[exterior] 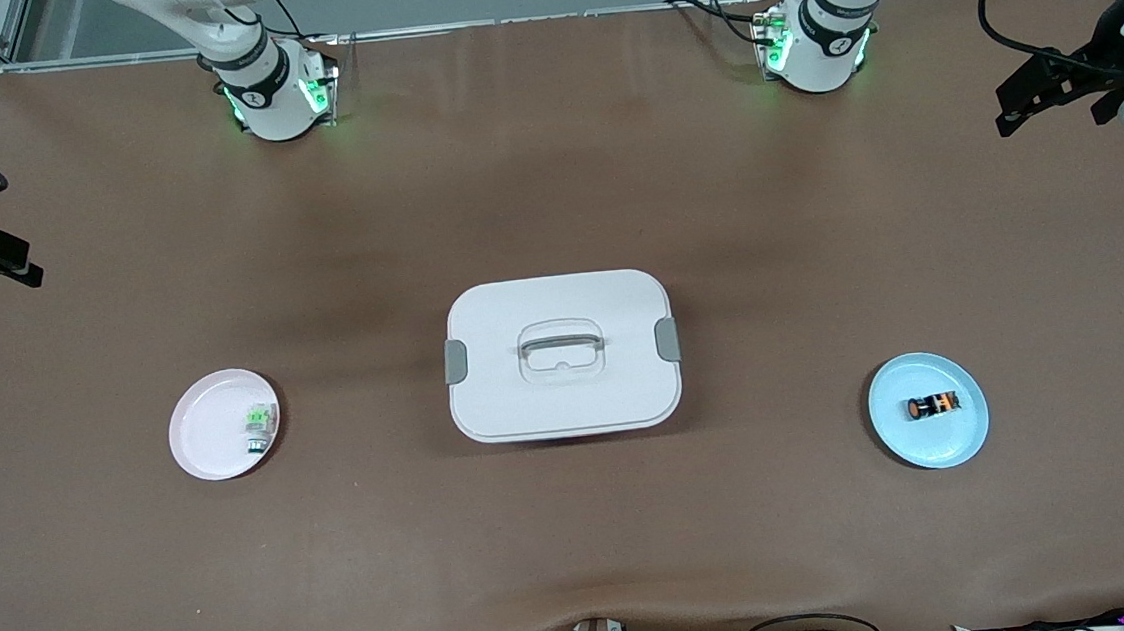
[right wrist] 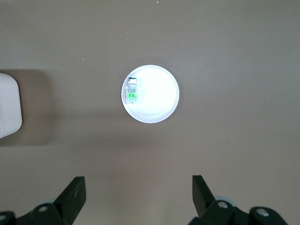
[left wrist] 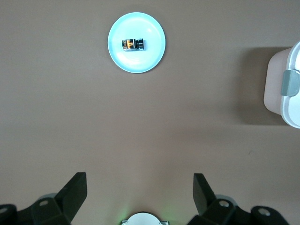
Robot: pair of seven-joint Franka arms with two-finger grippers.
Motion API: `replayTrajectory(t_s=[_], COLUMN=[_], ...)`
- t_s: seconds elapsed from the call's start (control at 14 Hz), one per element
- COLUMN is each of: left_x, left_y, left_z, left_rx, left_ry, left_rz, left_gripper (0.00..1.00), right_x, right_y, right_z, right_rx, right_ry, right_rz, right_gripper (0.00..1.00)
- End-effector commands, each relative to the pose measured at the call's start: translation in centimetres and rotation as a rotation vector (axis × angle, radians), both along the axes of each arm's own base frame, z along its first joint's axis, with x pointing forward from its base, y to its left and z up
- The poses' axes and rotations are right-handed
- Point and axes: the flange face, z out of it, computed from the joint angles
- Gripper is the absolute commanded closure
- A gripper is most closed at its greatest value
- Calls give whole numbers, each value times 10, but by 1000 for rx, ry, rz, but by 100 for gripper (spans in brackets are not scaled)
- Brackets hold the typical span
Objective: Transfer orange switch to right arm and place
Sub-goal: 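Move the left gripper down over the orange switch on the blue plate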
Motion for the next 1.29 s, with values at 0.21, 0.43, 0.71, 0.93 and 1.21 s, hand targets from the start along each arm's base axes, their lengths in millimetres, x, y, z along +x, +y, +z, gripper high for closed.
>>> replayTrajectory(t_s=[0.21, 0.43, 0.71, 0.93, 1.21], left_x=[1, 5, 17, 27, 38], left_y=[5, 10, 13, 26, 35], left_z=[4, -3, -29, -61, -106], left_rx=[10, 7, 6, 5, 0], left_ry=[7, 20, 51, 23, -23], left_rz=[-4, 14, 23, 44, 57], left_gripper=[0, 0, 0, 0, 0], right_x=[-5, -7, -6, -7, -7], right_y=[1, 2, 7, 6, 8], right_z=[3, 3, 5, 5, 4], right_rx=[-15, -11, 17, 55, 41], right_ry=[2, 15, -1, 5, 11], right_rz=[5, 5, -7, -15, -6], right_gripper=[0, 0, 0, 0, 0])
